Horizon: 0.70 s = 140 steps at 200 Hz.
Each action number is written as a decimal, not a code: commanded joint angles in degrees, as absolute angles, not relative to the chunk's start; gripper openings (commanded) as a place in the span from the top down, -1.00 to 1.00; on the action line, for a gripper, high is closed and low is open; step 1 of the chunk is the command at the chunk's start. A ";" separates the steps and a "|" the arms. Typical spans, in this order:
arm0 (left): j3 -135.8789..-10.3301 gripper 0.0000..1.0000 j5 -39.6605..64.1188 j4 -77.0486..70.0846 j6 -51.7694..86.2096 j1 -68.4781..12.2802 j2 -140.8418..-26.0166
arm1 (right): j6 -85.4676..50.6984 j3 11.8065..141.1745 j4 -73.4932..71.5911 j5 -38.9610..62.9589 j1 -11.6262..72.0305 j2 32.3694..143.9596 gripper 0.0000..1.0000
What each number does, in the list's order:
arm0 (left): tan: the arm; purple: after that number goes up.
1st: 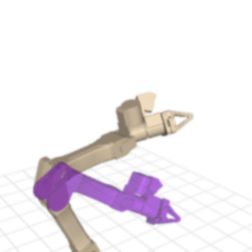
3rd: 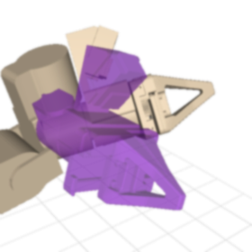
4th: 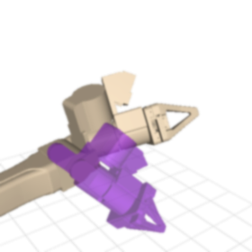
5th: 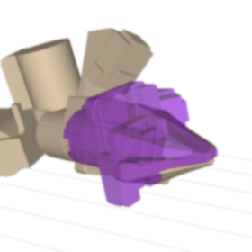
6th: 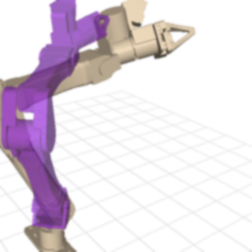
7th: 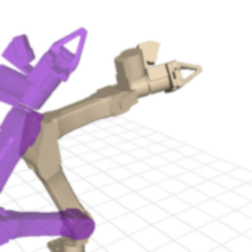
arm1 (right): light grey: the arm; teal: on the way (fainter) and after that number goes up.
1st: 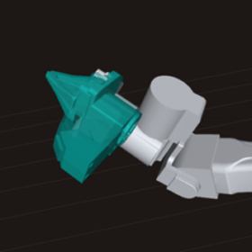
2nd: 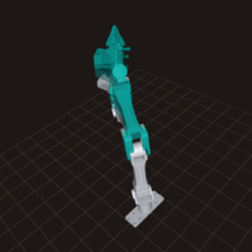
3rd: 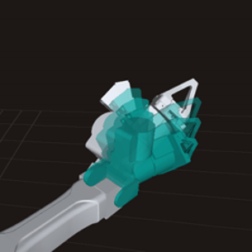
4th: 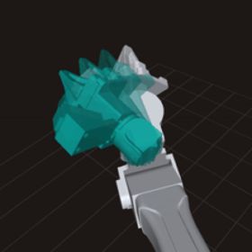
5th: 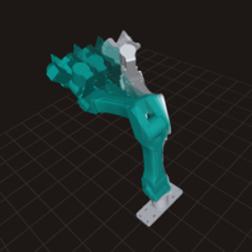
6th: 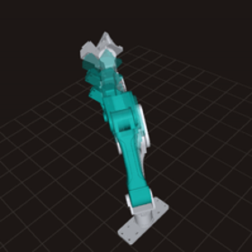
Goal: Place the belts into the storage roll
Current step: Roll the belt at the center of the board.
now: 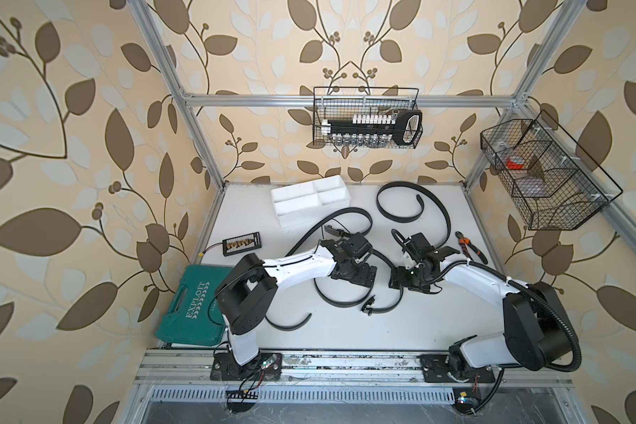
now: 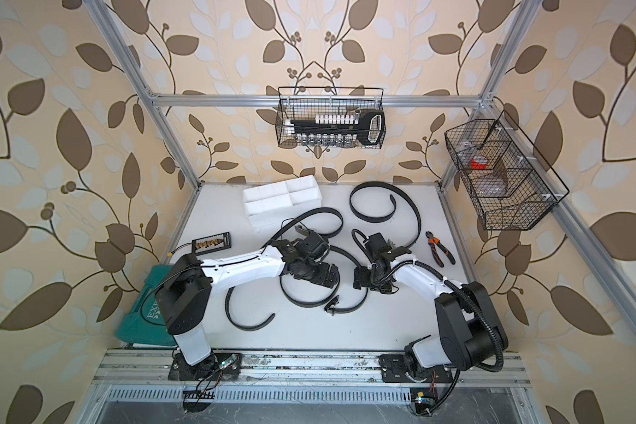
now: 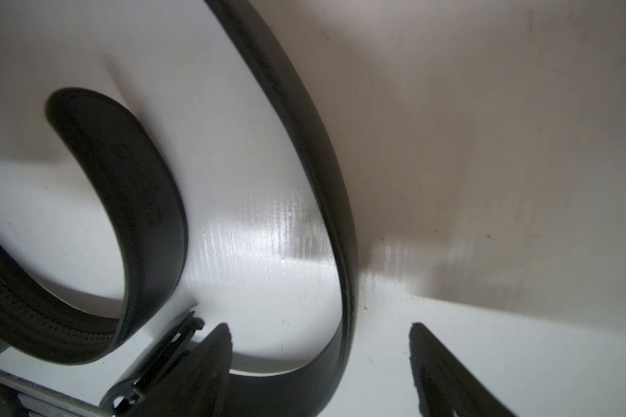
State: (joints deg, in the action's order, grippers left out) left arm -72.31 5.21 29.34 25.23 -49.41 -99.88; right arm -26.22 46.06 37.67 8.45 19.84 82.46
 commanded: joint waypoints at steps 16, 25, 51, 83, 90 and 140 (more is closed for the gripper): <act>-69.33 -0.98 1.50 25.33 -2.95 -48.78 -95.81 | -26.35 44.61 36.74 10.57 18.05 79.80 -0.67; -68.64 -0.98 1.56 23.72 -9.99 -48.82 -95.16 | -26.14 44.48 36.67 11.08 17.43 79.27 -0.68; -68.89 -0.97 -0.61 20.69 -22.72 -48.25 -95.44 | -26.27 44.82 36.31 12.91 16.85 77.66 -0.59; -70.03 -0.81 1.11 21.27 -22.55 -45.28 -95.61 | -28.75 47.88 37.30 11.22 21.31 74.65 -0.53; -68.57 -0.82 1.04 19.96 -22.26 -45.11 -94.45 | -29.44 48.86 37.69 10.85 22.80 74.89 -0.53; -61.13 -0.89 0.98 18.35 -18.86 -43.14 -86.54 | -33.46 53.70 34.07 9.57 30.71 84.81 -0.39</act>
